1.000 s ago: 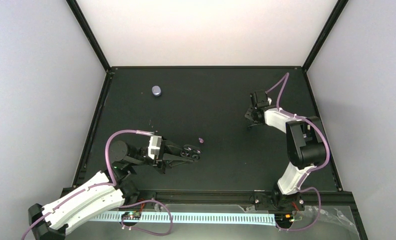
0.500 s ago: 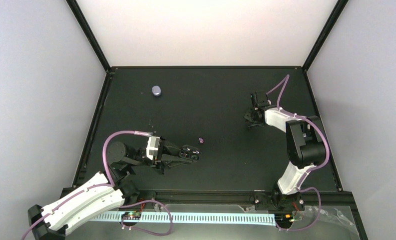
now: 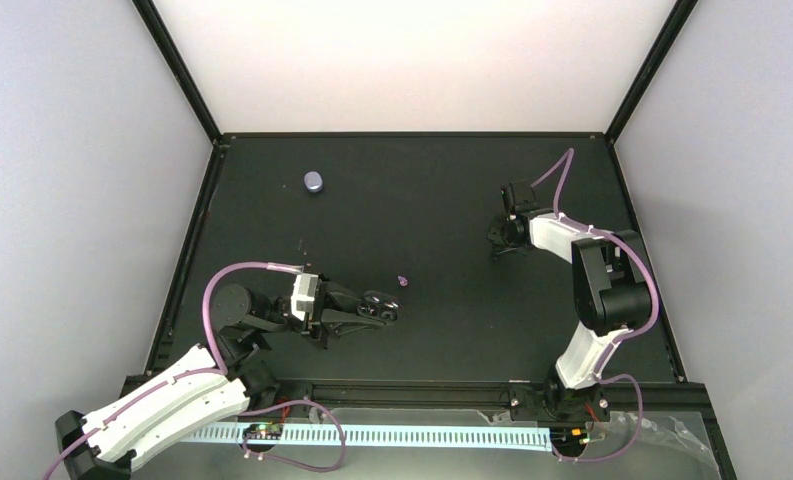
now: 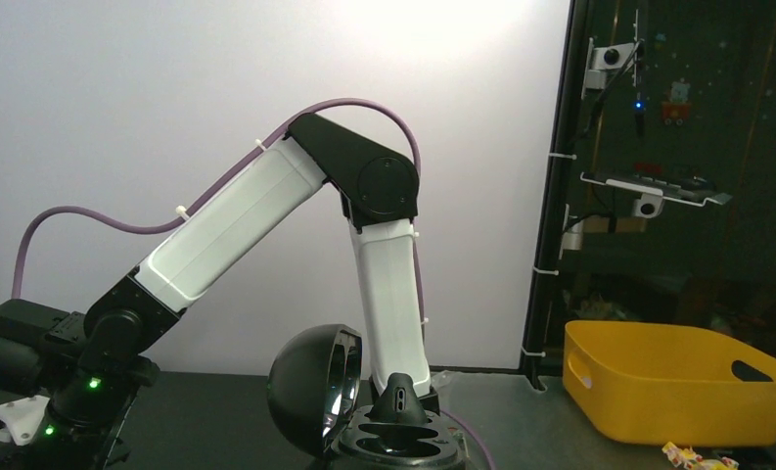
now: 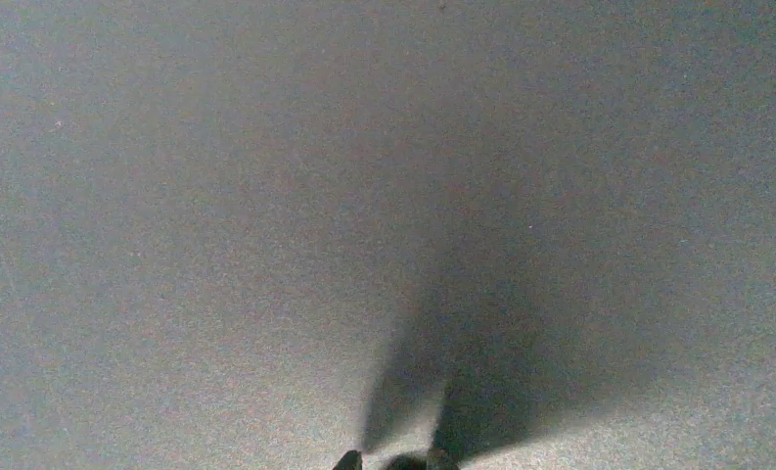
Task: Insert the wireless bluetooth earbuds into the charging case
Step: Move the earbud to the center of the board.
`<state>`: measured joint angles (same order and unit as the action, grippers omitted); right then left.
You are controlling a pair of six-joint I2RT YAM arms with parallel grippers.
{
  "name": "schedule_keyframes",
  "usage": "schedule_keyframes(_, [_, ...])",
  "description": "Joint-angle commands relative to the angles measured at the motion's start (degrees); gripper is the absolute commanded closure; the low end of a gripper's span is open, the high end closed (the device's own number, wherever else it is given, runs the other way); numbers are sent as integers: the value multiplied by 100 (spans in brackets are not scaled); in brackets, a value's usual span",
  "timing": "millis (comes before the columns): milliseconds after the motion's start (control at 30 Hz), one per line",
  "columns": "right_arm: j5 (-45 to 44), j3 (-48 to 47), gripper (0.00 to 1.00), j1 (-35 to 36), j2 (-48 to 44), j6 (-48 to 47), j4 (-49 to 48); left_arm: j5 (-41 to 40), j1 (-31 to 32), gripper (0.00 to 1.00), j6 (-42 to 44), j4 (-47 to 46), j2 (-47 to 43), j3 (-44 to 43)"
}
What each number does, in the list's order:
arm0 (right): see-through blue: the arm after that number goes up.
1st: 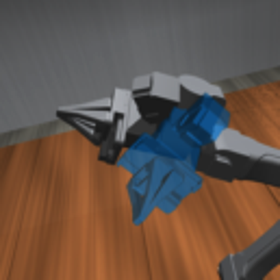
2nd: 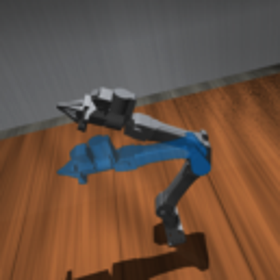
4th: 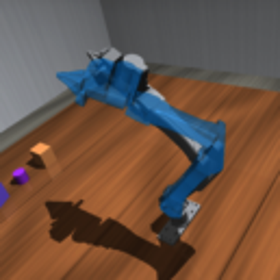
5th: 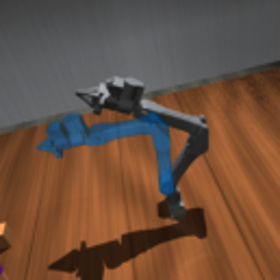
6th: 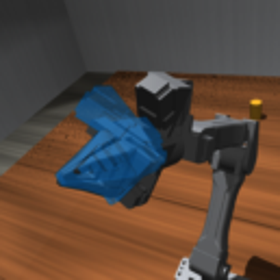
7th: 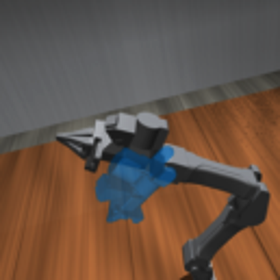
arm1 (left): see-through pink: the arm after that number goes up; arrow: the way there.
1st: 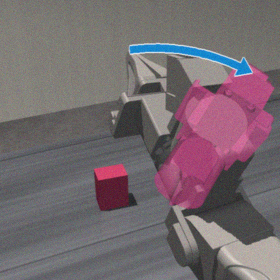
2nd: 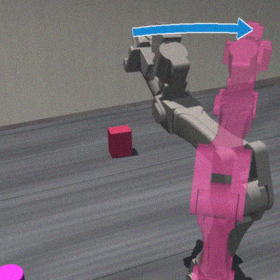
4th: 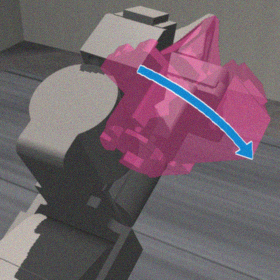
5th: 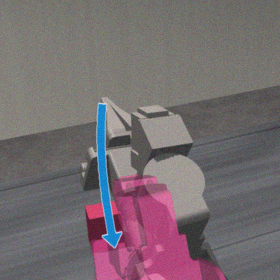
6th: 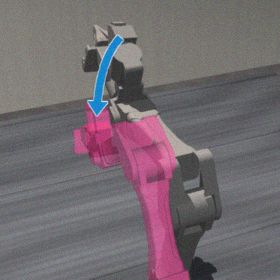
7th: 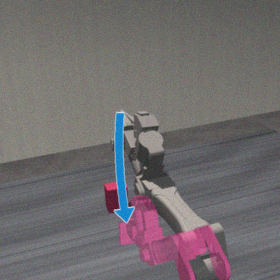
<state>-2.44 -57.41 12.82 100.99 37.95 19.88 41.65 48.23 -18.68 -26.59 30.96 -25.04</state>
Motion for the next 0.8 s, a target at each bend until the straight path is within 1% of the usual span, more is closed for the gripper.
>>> schedule_keyframes(0, [278, -24, 85, -24, -10, -127, 100, 134, 29, 99, -48, -188, -63, -133])
schedule_keyframes(133, [515, 194, 86, 37, -168, -179, 45, 146, 34, 98, -40, -176, -85, -133])
schedule_keyframes(500, [1069, 713, 88, 480, -489, -359, -114, 164, 35, 99, -66, -214, -9, -133])
schedule_keyframes(633, [1290, 612, 88, 688, -445, -447, -103, 179, 29, 99, -75, -224, 23, -133])
schedule_keyframes(767, [1442, 352, 87, 1102, -301, -637, 60, 177, 29, 98, -66, -208, 16, -133])
